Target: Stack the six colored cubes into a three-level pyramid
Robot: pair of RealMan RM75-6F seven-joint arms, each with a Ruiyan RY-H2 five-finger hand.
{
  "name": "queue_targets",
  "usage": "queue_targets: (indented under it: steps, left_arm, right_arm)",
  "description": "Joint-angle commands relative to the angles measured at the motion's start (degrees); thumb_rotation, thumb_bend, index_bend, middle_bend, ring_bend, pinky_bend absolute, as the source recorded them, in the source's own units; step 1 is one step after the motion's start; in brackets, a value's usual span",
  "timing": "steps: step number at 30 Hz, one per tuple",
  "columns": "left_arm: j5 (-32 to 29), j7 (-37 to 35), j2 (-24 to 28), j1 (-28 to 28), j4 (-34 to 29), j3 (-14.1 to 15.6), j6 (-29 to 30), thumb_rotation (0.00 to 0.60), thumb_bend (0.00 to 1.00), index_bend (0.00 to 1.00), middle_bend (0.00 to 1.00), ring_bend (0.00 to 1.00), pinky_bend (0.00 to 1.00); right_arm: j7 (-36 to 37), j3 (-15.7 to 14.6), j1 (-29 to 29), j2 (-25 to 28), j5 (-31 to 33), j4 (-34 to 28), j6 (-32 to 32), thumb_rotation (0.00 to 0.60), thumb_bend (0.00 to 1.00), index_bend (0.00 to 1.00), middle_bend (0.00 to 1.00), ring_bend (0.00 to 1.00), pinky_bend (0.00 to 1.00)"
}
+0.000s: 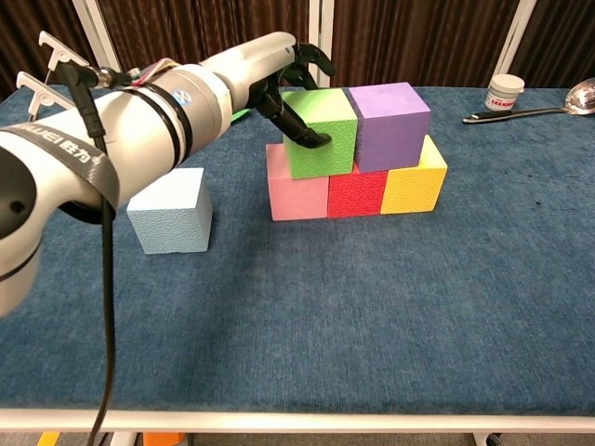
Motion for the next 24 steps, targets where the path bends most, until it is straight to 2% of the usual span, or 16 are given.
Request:
queue_targets:
  steps: [1, 24]
  left_arm:
    - [-0.23, 0.10, 0.20, -0.26, 0.22, -0.14, -0.53, 0.600, 0.27, 0.16, 0.54, 0.12, 0.04]
    - [-0.98, -0.61, 0.63, -0.85, 0.27, -0.21, -1.15, 0.600, 0.27, 0.16, 0.54, 0.12, 0.04]
  right_arm:
    - [0.24, 0.01, -0.04, -0.06, -0.09, 0.16, 0.01, 0.600, 0.00, 0.00, 0.05, 0.00, 0.00]
    - [0.68, -0.21, 0.03, -0.69, 0.15, 1.37, -1.17, 0.600, 0.00, 0.00, 0.05, 0.00, 0.00]
